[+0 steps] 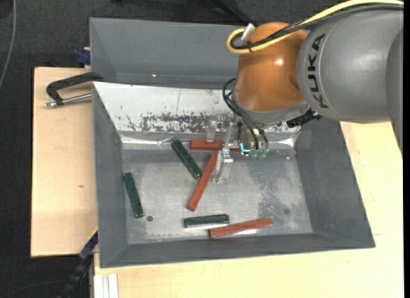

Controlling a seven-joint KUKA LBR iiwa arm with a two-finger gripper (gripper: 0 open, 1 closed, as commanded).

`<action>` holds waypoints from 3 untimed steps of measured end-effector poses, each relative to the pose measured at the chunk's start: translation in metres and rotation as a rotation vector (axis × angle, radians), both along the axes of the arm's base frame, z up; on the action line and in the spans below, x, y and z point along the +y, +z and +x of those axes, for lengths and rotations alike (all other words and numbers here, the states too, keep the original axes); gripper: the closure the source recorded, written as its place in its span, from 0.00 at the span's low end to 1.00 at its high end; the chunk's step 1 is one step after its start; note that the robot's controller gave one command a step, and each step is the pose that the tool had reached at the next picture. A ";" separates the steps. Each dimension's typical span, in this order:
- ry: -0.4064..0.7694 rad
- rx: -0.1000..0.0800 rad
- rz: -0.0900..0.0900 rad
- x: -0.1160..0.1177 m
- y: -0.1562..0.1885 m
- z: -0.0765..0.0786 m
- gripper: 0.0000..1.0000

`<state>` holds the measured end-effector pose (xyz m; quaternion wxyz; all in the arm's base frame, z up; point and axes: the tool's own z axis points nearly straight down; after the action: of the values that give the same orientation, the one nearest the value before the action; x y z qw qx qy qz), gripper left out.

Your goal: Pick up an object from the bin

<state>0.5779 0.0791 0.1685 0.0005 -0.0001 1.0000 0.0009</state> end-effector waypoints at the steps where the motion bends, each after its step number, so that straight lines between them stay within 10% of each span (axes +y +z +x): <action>1: -0.001 0.000 0.000 0.000 0.000 0.000 0.00; 2: 0.278 -0.004 -0.001 0.004 -0.033 -0.007 0.00; 3: 0.296 -0.005 0.000 0.022 -0.047 -0.004 0.00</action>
Offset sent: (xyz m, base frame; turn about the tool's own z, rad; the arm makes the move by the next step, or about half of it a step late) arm -0.0222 0.0096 -0.0985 -0.7732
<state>0.5742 0.1008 0.1212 0.0028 -0.1474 0.9891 0.0009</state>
